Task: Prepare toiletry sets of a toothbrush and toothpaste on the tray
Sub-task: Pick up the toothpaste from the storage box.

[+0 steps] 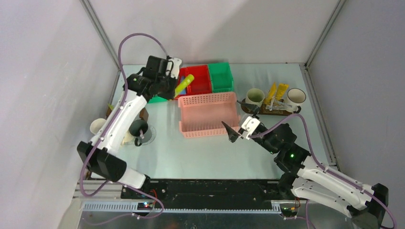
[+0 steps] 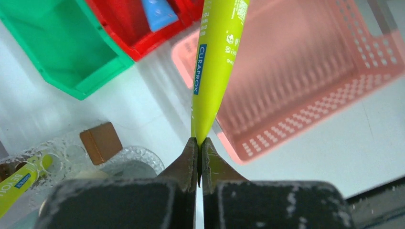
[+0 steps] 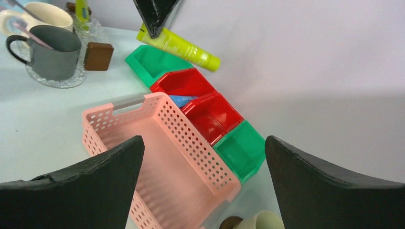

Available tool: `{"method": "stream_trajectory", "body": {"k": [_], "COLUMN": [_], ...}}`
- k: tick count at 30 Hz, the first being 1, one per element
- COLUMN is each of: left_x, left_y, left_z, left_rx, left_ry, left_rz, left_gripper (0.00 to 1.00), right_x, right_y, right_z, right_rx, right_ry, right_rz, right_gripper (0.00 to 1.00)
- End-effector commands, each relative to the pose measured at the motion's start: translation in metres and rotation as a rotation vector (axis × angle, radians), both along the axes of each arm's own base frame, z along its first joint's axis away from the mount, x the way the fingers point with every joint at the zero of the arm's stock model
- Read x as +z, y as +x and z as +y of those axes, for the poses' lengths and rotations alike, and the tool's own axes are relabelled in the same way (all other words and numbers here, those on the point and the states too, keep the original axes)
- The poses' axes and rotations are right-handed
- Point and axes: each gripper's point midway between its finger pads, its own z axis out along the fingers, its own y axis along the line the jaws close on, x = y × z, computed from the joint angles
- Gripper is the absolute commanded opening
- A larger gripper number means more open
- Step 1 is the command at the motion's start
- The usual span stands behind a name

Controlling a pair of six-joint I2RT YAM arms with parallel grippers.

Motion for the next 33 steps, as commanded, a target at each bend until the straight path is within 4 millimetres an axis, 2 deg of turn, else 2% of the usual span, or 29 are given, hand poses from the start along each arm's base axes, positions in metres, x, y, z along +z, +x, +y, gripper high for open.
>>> {"method": "stream_trajectory", "body": {"k": [1,2,3,6,13,18,21,33], "left_x": [0.012,0.012,0.010,0.010,0.008,0.014,0.017,0.026], "left_y": [-0.045,-0.055,-0.061,-0.084,-0.123,-0.138,-0.147,-0.160], "left_z": [-0.014,-0.019,-0.020,-0.030,-0.051,-0.062,-0.070,-0.081], "left_rx": [-0.154,-0.190,-0.206,-0.290,-0.473,-0.538,-0.579,-0.642], "left_ry": [0.028,0.041,0.051,0.073,0.148,0.180,0.193,0.216], "left_rz": [-0.012,-0.017,-0.008,-0.014,-0.019,-0.031,-0.038,-0.052], "left_gripper": [0.00,0.00,0.00,0.00,0.00,0.00,0.00,0.00], "right_x": [0.012,0.002,0.005,-0.005,-0.007,-0.022,-0.035,-0.055], "right_y": [-0.009,-0.007,-0.007,-0.003,-0.007,-0.006,-0.006,-0.009], "right_z": [0.020,0.023,0.025,0.031,0.044,0.052,0.054,0.065], "right_rx": [0.127,0.135,0.145,0.162,0.242,0.288,0.309,0.369], "right_ry": [-0.110,-0.158,-0.171,-0.247,-0.309,-0.382,-0.439,-0.528], "right_rz": [-0.062,-0.055,-0.062,-0.069,-0.084,-0.058,-0.034,0.009], "right_gripper": [1.00,1.00,1.00,1.00,1.00,1.00,0.96,0.84]}}
